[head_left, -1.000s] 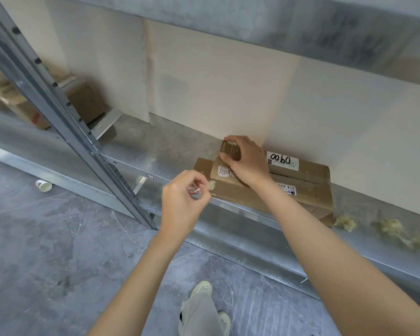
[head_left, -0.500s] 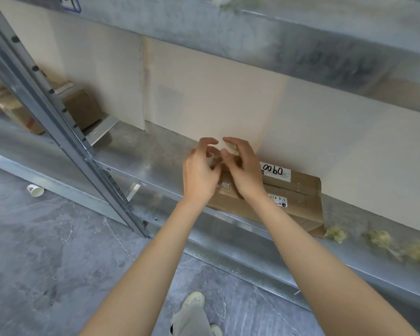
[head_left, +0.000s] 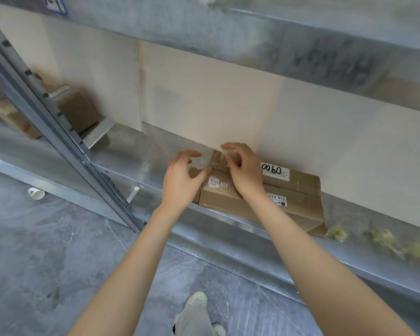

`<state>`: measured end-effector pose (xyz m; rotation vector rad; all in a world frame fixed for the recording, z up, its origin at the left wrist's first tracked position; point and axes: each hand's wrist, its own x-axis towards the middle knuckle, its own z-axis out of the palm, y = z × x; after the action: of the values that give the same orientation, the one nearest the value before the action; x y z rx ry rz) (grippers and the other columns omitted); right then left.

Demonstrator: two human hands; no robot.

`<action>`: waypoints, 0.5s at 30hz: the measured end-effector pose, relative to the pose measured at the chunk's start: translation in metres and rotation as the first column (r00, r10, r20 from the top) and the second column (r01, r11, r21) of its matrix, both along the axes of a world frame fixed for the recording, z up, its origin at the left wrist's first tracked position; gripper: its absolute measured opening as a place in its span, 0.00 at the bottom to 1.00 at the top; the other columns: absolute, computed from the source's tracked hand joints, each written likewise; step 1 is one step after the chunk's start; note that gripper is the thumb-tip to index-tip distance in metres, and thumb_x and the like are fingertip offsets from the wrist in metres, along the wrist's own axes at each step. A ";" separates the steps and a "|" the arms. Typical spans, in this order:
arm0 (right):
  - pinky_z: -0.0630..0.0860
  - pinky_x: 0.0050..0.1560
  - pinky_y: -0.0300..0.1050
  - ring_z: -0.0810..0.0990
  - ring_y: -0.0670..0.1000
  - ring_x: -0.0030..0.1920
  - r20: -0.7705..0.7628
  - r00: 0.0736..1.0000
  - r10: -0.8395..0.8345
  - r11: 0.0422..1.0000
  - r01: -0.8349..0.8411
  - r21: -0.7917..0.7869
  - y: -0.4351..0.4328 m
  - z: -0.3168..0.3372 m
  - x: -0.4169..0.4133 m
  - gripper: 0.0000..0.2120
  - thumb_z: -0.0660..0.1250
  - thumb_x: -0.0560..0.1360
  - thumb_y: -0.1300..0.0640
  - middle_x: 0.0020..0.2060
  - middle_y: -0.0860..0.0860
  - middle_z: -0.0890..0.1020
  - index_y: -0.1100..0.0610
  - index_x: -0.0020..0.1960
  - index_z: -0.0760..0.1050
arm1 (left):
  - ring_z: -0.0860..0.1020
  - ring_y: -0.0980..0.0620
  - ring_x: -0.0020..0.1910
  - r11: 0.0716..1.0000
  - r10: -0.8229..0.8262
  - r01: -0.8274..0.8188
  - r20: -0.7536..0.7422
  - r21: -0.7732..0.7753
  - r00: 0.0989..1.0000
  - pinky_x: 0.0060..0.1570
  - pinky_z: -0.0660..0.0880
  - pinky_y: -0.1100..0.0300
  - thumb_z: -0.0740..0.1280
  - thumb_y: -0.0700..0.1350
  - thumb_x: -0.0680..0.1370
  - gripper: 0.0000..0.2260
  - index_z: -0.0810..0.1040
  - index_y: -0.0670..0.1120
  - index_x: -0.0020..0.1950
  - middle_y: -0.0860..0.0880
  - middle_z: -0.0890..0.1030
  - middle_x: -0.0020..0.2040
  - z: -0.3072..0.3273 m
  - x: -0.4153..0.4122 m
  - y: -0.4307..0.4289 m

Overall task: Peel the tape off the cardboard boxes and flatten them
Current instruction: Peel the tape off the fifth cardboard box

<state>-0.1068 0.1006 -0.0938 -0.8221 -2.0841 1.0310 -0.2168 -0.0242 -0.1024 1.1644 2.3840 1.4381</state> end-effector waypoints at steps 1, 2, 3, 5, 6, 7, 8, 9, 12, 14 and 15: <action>0.70 0.46 0.30 0.77 0.38 0.39 -0.001 1.000 0.009 1.000 -0.009 -0.017 -0.001 0.001 0.000 0.09 0.63 0.79 0.62 0.49 0.47 0.80 0.53 0.54 0.80 | 0.78 0.54 0.51 1.000 -0.001 0.001 0.041 -0.004 0.999 0.49 0.76 0.52 0.73 0.48 0.74 0.14 0.78 0.49 0.58 0.54 0.81 0.53 -0.002 -0.001 -0.001; 0.69 0.46 0.28 0.77 0.37 0.40 -0.003 1.000 0.014 0.999 -0.014 -0.036 -0.002 0.001 0.000 0.09 0.63 0.79 0.62 0.49 0.47 0.80 0.53 0.54 0.80 | 0.80 0.55 0.49 1.000 -0.006 0.006 0.081 0.005 0.997 0.49 0.78 0.51 0.73 0.46 0.75 0.12 0.78 0.48 0.57 0.54 0.81 0.50 -0.003 -0.002 -0.001; 0.68 0.47 0.27 0.77 0.35 0.42 -0.006 1.000 0.016 0.999 -0.017 -0.048 -0.003 0.002 0.000 0.10 0.62 0.79 0.63 0.50 0.47 0.80 0.54 0.54 0.80 | 0.80 0.57 0.46 1.000 -0.012 0.009 0.114 0.022 0.993 0.48 0.79 0.51 0.73 0.43 0.75 0.10 0.78 0.47 0.56 0.55 0.81 0.45 -0.002 -0.002 -0.001; 0.67 0.50 0.26 0.76 0.32 0.47 -0.007 1.000 0.024 0.998 -0.024 -0.056 -0.003 0.003 0.000 0.12 0.60 0.80 0.62 0.52 0.46 0.80 0.54 0.55 0.80 | 0.80 0.60 0.42 0.999 -0.017 0.011 0.138 0.048 0.990 0.46 0.79 0.54 0.73 0.39 0.74 0.08 0.79 0.45 0.51 0.57 0.80 0.40 0.001 -0.003 0.001; 0.67 0.51 0.26 0.75 0.32 0.48 -0.006 0.999 0.032 0.998 -0.032 -0.058 -0.003 0.003 0.000 0.12 0.59 0.81 0.61 0.53 0.46 0.79 0.54 0.56 0.80 | 0.79 0.60 0.41 0.999 -0.021 0.014 0.136 0.052 0.990 0.45 0.78 0.55 0.73 0.37 0.74 0.07 0.80 0.45 0.50 0.58 0.80 0.39 0.003 -0.003 0.001; 0.67 0.52 0.27 0.76 0.33 0.47 -0.006 0.999 0.042 0.997 -0.043 -0.062 -0.003 0.003 0.000 0.11 0.59 0.81 0.60 0.53 0.46 0.79 0.53 0.57 0.80 | 0.79 0.61 0.41 0.998 -0.028 0.021 0.134 0.054 0.991 0.44 0.77 0.56 0.72 0.36 0.73 0.07 0.79 0.46 0.48 0.57 0.80 0.39 0.005 -0.004 0.003; 0.69 0.53 0.30 0.77 0.35 0.47 -0.002 0.999 0.052 0.997 -0.052 -0.060 -0.004 0.003 0.000 0.11 0.60 0.81 0.58 0.54 0.45 0.78 0.53 0.58 0.79 | 0.79 0.62 0.41 0.998 -0.036 0.030 0.128 0.052 0.991 0.43 0.76 0.57 0.72 0.35 0.73 0.08 0.79 0.47 0.47 0.57 0.80 0.38 0.007 -0.005 0.004; 0.71 0.54 0.34 0.77 0.38 0.47 0.006 0.998 0.062 0.997 -0.061 -0.051 -0.004 0.002 0.000 0.11 0.61 0.81 0.56 0.54 0.44 0.77 0.52 0.60 0.78 | 0.78 0.63 0.41 0.998 -0.045 0.040 0.117 0.049 0.992 0.42 0.75 0.58 0.71 0.34 0.72 0.09 0.78 0.47 0.46 0.58 0.79 0.38 0.009 -0.006 0.005; 0.72 0.58 0.40 0.77 0.45 0.52 0.053 0.995 0.083 0.997 -0.082 -0.014 -0.003 0.001 0.002 0.17 0.63 0.79 0.57 0.60 0.44 0.75 0.52 0.67 0.74 | 0.78 0.61 0.42 0.997 -0.060 0.056 0.067 0.052 0.996 0.37 0.72 0.68 0.67 0.30 0.71 0.10 0.77 0.45 0.43 0.56 0.80 0.38 0.010 -0.005 0.008; 0.71 0.62 0.42 0.75 0.46 0.58 0.082 0.993 0.085 0.996 -0.084 -0.011 -0.003 0.001 0.002 0.20 0.63 0.78 0.58 0.63 0.46 0.74 0.52 0.70 0.71 | 0.78 0.58 0.41 0.996 -0.058 0.056 0.034 0.065 0.998 0.36 0.68 0.72 0.64 0.28 0.70 0.11 0.77 0.44 0.41 0.54 0.80 0.38 0.009 -0.002 0.007; 0.71 0.62 0.42 0.75 0.46 0.58 0.095 0.992 0.086 0.996 -0.085 -0.014 -0.003 0.002 0.003 0.20 0.63 0.78 0.58 0.63 0.46 0.74 0.52 0.71 0.71 | 0.78 0.57 0.40 0.996 -0.052 0.050 0.026 0.074 0.998 0.36 0.67 0.72 0.63 0.27 0.69 0.12 0.77 0.44 0.40 0.53 0.80 0.38 0.008 -0.001 0.007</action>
<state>-0.1042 0.0980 -0.0922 -0.8075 -2.2135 1.0671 -0.2173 -0.0173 -0.0943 1.2038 2.2842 1.5267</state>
